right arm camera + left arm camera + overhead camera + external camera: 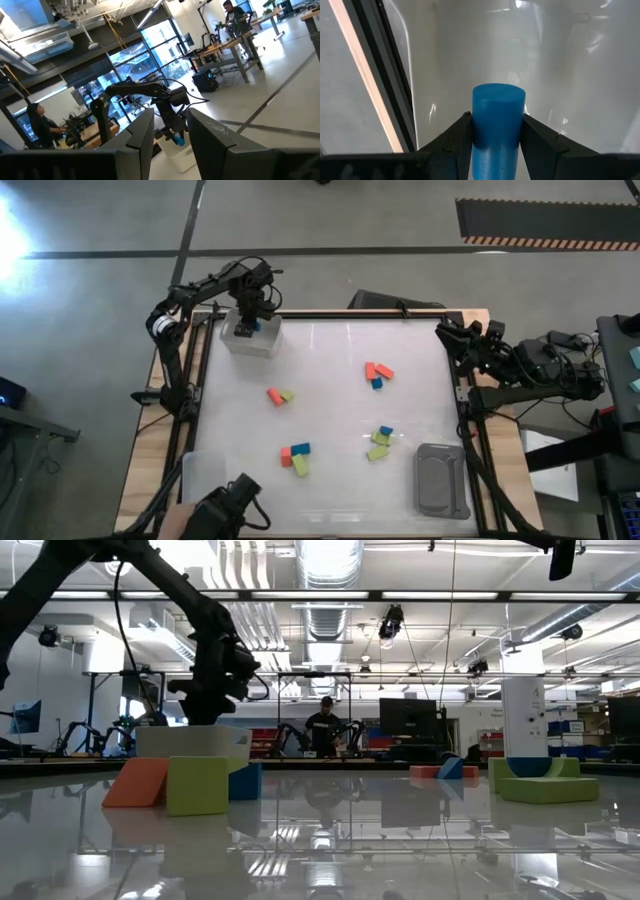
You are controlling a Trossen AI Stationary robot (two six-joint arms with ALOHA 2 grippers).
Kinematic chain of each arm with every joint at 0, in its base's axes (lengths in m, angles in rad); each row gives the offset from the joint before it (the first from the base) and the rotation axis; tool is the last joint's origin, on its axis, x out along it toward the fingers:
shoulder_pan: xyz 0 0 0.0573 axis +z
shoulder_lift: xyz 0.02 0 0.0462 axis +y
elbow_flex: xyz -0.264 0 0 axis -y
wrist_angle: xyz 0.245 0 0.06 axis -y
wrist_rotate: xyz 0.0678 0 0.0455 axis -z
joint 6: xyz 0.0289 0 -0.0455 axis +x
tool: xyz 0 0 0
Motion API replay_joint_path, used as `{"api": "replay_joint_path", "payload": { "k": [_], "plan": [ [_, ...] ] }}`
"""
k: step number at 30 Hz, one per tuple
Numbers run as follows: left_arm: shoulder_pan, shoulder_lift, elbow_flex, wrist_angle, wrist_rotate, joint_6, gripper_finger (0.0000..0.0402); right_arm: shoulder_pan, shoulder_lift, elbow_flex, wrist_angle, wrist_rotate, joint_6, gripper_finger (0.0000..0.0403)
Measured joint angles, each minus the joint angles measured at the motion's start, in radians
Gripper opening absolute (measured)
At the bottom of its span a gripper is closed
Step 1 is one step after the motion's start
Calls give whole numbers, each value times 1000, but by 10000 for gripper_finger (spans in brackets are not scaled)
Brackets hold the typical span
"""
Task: Sort & place blocks by color
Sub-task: Put the blue block into the white bin
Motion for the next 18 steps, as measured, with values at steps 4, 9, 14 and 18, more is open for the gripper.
{"api": "replay_joint_path", "payload": {
  "k": [4, 9, 14, 18],
  "plan": [
    [-1, 8, 0, 19, 2, 0, 121, 0, 0, 0, 0, 0, 0, 107],
    [10, 8, -13, 44, 5, 1, 121, 0, 0, 0, 1, 0, -1, 107],
    [18, 9, -21, 42, 6, 0, 121, 0, 0, 0, 2, 0, -2, 107],
    [18, 9, -35, 45, 16, 0, 123, 0, 0, 0, 2, 1, -3, 107]
  ]
}}
